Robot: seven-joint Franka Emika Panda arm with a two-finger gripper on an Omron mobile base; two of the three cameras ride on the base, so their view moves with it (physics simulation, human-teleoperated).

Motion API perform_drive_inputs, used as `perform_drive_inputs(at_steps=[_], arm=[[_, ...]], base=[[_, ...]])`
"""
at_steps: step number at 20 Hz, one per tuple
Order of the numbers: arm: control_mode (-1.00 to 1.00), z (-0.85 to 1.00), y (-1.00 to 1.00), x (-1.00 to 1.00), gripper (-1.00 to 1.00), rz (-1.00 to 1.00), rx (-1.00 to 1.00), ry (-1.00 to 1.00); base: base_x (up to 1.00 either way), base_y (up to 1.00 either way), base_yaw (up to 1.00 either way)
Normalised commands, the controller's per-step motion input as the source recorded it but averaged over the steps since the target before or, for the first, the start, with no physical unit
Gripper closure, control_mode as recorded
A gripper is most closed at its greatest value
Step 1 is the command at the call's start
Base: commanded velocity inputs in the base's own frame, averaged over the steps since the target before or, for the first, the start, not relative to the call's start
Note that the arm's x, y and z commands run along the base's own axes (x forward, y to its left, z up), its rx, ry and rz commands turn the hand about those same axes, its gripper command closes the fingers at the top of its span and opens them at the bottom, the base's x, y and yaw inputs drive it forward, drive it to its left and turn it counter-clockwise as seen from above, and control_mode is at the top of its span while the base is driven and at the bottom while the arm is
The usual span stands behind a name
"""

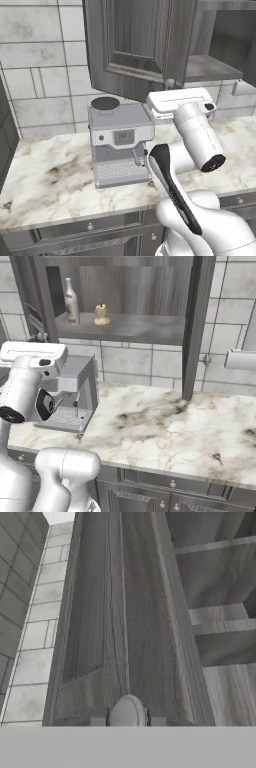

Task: Get the candle and the liquor from the cabinet and move them to the dining counter.

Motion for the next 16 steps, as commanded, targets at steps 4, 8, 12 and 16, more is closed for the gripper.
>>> perform_drive_inputs(at_steps=[4,8,12,16], arm=[[-1.0,-0.02,0.18,-0.82,-1.0,0.0,-0.01,-0.05],[-1.0,0.13,-0.42,-0.68,-1.0,0.0,0.05,-0.09],[-1.0,0.26,-0.73,-0.76,-1.0,0.03,0.13,-0.1],[-1.0,0.23,-0.73,-0.55,-1.0,0.04,0.19,-0.02]], base=[[0.0,0.0,0.0],[0.0,0.0,0.0],[0.0,0.0,0.0],[0.0,0.0,0.0]])
